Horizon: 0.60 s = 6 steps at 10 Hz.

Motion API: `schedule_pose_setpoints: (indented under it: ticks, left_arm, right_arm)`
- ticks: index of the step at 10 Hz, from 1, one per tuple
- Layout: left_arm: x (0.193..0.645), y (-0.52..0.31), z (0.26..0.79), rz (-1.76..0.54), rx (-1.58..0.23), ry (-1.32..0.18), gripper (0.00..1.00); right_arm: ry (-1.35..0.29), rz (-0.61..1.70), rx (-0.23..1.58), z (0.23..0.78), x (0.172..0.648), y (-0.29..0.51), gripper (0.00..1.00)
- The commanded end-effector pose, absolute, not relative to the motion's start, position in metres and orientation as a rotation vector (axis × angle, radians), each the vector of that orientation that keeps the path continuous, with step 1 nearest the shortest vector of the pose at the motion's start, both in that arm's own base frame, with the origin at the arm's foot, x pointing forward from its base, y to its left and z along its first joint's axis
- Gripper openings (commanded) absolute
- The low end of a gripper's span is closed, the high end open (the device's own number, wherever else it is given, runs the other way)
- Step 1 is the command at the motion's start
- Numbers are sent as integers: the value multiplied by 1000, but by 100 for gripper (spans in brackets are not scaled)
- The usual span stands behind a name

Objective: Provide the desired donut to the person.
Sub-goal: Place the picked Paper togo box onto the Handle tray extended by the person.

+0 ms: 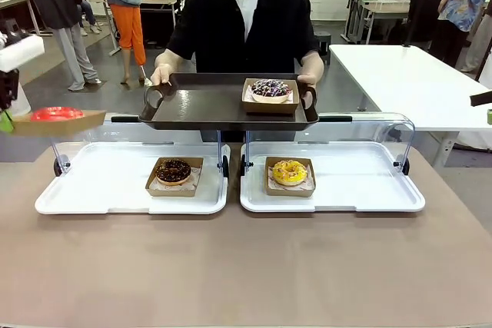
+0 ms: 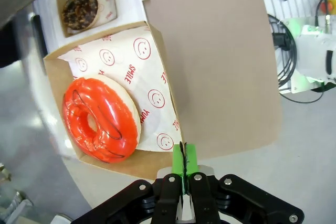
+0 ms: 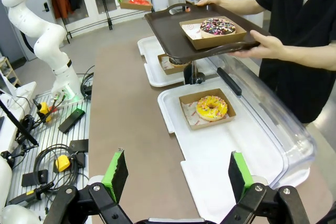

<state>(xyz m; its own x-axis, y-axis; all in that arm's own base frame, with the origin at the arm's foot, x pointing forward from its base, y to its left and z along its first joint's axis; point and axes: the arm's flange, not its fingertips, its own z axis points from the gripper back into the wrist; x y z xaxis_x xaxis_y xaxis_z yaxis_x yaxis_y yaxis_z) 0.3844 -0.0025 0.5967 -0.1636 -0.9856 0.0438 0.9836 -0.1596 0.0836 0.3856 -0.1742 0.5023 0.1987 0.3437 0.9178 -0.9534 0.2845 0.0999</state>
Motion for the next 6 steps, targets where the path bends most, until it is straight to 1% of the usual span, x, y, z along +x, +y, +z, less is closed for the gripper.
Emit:
schedule_pose_setpoints:
  ticks: [1,3,4,6]
  left_arm:
    - [377,-9,648,-1744,90,-147,1]
    - [386,-25,678,-1763,85,-176,1]
    - [402,-34,690,-1771,93,-182,1]
    - [415,-65,695,-1810,79,-200,1]
  right_arm:
    - [-940,1062,818,502,385,-174,100]
    - [-940,1062,818,502,385,-174,100]
    - [-940,1062,818,502,385,-174,100]
    - [-940,1062,818,502,385,-174,100]
